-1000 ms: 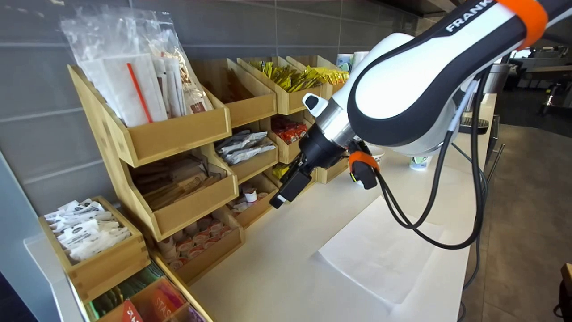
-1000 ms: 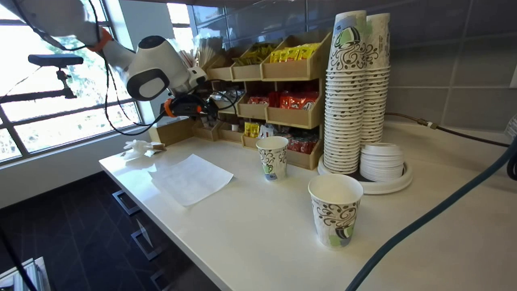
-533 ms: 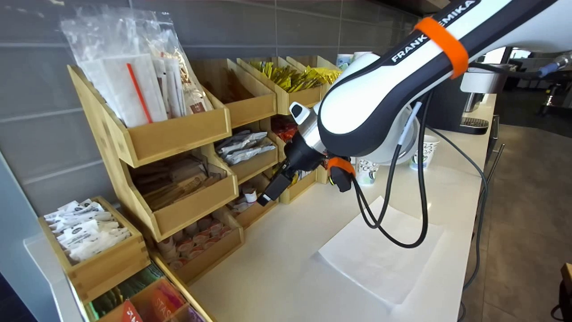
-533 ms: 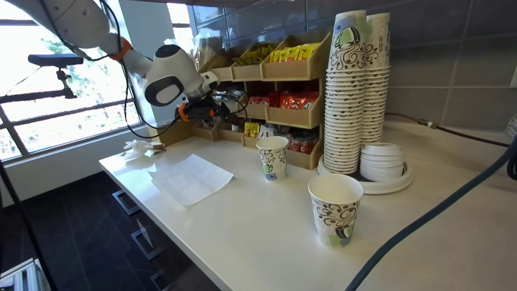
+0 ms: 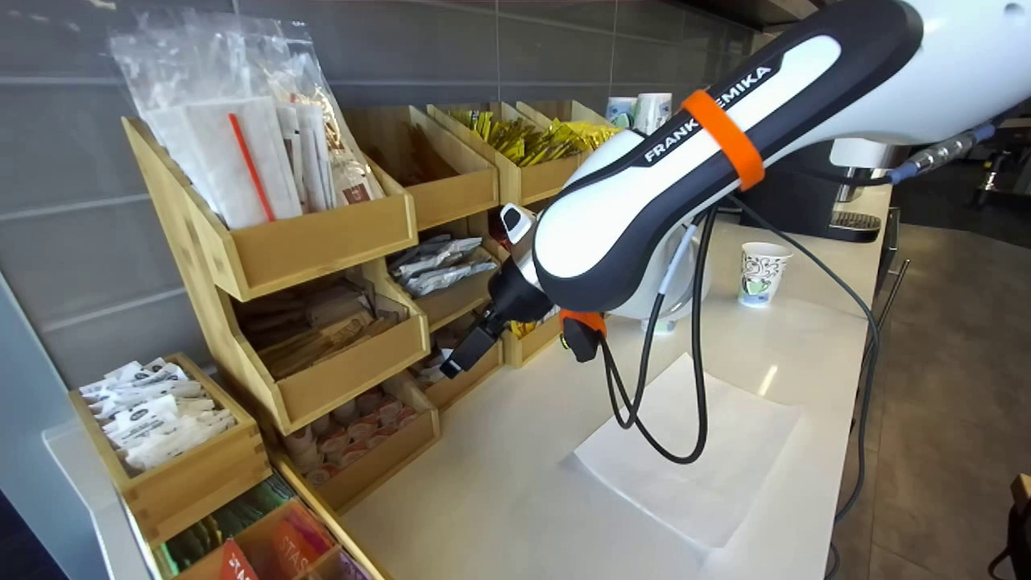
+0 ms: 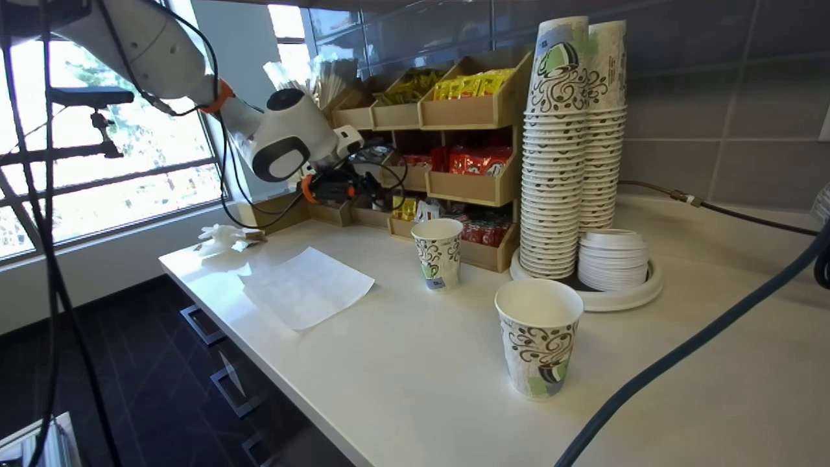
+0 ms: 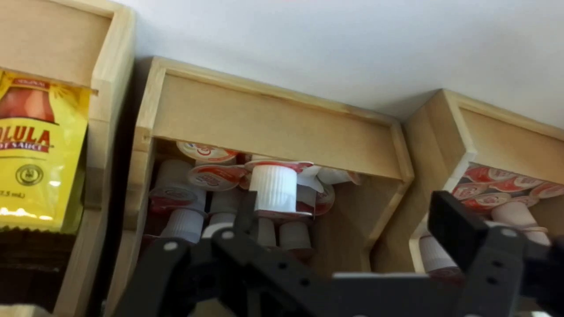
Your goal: Take the tiny cup off of the rack
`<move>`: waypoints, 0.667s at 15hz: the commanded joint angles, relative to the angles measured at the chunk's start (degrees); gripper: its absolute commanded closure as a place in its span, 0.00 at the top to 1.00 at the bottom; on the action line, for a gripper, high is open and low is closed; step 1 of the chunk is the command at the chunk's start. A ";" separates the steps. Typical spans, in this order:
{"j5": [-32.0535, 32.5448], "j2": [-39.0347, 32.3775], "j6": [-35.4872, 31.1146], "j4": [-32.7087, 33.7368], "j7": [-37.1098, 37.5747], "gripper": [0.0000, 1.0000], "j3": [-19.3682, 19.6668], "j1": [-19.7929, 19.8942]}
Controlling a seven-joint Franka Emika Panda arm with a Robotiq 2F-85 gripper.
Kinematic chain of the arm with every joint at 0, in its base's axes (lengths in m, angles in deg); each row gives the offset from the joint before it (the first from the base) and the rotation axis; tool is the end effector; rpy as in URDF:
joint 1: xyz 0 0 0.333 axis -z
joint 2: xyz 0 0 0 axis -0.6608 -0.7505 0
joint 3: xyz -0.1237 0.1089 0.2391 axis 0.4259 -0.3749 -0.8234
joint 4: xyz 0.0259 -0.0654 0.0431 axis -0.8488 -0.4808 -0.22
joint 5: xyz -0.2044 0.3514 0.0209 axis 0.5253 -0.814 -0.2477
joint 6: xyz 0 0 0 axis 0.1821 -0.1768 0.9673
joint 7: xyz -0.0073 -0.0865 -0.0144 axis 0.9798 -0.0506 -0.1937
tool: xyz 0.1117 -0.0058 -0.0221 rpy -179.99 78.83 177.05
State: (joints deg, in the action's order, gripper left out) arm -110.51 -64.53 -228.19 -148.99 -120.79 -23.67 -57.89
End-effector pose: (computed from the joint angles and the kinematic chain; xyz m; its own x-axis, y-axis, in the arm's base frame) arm 0.6645 0.1578 0.2697 0.7090 0.2809 0.6469 0.3717 -0.9283 -0.0042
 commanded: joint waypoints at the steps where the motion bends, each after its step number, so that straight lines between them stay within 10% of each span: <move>1: -1.42 -3.12 -2.65 3.39 1.90 0.94 -0.50 0.35; 10: -0.89 -4.70 -6.49 4.42 5.78 0.79 -0.17 0.50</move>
State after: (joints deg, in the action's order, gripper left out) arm -110.51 -68.04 -233.11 -146.19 -115.89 -23.56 -57.66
